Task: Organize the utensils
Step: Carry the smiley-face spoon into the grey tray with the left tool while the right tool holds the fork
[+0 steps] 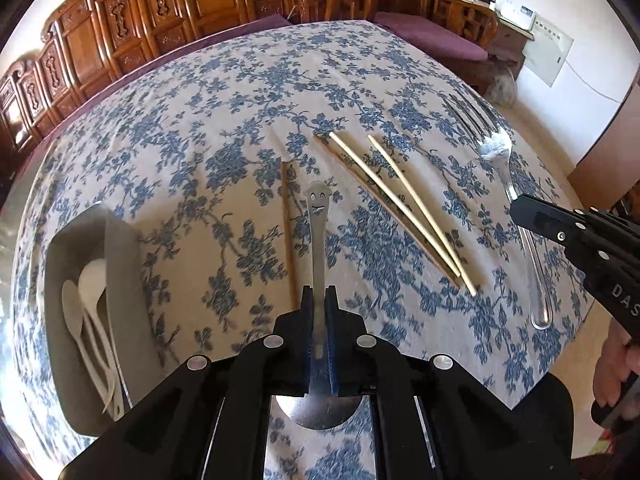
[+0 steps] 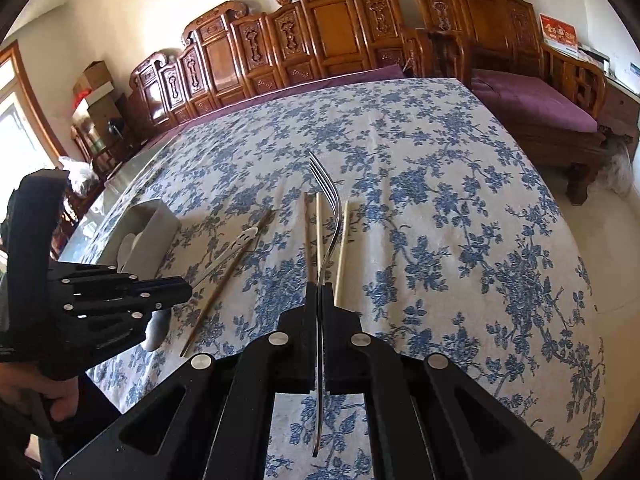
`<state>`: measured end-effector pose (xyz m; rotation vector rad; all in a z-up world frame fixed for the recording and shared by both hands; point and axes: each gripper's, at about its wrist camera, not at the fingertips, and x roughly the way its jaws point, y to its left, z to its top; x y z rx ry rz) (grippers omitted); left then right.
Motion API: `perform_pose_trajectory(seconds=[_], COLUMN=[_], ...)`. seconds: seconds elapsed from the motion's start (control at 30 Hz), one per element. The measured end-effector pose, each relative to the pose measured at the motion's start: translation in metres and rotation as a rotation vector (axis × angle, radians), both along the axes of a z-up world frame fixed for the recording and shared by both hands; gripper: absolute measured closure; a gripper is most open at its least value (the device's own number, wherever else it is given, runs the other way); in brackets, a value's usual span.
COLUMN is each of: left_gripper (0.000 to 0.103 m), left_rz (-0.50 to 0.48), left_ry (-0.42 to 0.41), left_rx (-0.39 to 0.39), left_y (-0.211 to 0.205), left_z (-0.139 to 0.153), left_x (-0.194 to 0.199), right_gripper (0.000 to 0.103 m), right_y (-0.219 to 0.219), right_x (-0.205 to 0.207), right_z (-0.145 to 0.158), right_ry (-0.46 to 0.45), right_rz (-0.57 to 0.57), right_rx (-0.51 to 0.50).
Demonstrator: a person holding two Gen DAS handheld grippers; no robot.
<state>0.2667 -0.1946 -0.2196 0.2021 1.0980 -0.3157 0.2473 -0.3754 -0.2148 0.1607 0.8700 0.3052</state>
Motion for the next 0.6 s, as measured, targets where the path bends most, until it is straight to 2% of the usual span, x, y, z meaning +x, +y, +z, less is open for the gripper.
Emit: perform_pose_trajectory(seconds=[0.33,0.6], left_gripper=[0.098,0.098], left_rz=[0.022,0.062], left_ry=[-0.050,-0.093], left_rx=[0.011,-0.008], left_y=[0.034,0.072], left_z=[0.018,0.041], left_x=[-0.016,-0.024], right_gripper=[0.100,0.100], right_y=[0.018,0.043], right_x=[-0.005,-0.015], right_z=[0.000,0.007], right_ry=[-0.001,-0.015], right_rz=[0.049,0.110], right_rx=[-0.011,-0.017])
